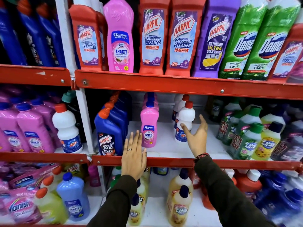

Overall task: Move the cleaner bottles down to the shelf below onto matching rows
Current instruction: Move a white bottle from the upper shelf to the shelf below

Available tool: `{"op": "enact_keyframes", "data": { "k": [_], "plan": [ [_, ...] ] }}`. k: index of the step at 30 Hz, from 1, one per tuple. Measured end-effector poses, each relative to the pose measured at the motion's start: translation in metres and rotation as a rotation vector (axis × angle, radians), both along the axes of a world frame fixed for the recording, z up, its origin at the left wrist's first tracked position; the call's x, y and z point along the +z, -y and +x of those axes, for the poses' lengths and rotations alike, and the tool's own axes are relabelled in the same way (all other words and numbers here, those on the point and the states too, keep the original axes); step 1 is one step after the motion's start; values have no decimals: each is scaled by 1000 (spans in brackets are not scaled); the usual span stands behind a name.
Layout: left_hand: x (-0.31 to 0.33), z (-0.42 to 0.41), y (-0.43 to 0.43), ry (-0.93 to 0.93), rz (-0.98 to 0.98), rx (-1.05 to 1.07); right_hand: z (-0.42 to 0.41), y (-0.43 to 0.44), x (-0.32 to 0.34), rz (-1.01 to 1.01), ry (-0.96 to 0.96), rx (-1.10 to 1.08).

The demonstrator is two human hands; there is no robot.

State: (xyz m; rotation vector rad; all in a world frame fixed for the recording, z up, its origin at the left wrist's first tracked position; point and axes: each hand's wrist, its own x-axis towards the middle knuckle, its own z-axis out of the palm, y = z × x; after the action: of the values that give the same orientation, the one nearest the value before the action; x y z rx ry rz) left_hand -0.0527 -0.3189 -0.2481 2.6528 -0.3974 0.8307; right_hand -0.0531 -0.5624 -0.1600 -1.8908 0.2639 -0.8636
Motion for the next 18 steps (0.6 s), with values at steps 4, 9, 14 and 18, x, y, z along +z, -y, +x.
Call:
{"op": "enact_keyframes", "data": {
  "k": [4,9,14,18],
  "plan": [
    [7,-10,-8,-21,-145,-139,-28,-36,-6,-180,116,-41],
    [26,-27,-35,116,-200,-218,-51,-102,-13,-304,144,27],
    [41,-34,-97,205,-265,-177,-61,-183,-12,-376,196,68],
    [35,-33,-162,243,-291,-43,-57,-249,-6,-308,286,312]
  ]
}}
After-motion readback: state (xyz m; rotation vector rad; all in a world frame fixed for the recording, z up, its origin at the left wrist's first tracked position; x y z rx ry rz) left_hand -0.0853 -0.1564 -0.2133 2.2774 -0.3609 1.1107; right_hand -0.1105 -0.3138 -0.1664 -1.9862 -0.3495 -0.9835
